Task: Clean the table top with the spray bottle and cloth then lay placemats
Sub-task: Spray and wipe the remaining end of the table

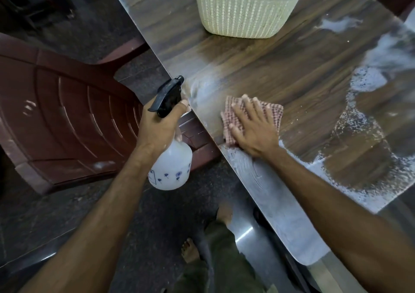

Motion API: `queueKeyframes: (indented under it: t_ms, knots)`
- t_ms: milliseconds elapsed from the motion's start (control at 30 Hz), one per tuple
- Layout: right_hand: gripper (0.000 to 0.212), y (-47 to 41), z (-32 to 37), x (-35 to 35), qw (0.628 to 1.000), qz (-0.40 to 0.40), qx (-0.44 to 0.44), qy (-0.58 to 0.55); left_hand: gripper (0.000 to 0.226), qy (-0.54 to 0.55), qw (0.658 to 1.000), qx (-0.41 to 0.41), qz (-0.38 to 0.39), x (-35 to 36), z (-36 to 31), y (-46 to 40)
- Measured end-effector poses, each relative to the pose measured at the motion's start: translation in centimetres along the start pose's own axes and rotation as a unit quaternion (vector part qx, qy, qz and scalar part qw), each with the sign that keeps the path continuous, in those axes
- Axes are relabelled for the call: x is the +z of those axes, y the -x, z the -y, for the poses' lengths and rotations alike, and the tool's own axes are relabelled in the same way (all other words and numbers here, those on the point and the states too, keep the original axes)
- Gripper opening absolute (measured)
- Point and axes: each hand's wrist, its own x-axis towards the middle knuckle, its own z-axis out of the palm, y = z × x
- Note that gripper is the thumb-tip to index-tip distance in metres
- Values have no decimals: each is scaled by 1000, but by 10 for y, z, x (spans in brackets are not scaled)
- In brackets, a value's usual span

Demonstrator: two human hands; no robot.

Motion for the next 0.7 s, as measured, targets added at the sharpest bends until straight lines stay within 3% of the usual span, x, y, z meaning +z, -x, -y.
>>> queueKeyframes:
  t_ms: [100, 233, 367, 600, 700]
  knots:
    - [72, -7, 7, 1, 998, -22, 50, -5, 27, -6, 1000, 7, 9, 8, 3, 8]
    - [70, 35, 41, 18, 1000, -3, -2, -1, 23, -16, 999, 16, 43, 24, -1, 19]
    - [69, 97, 23, 28, 1000, 4, -24, 2, 16, 4, 997, 19, 69, 34, -6, 24]
    - [70, 74, -59, 8, 988, -30, 152, -20, 20, 14, 994, 35, 105, 46, -9, 26]
    - [72, 53, -44, 7, 987, -31, 158, -13, 11, 19, 993, 44, 113, 56, -11, 24]
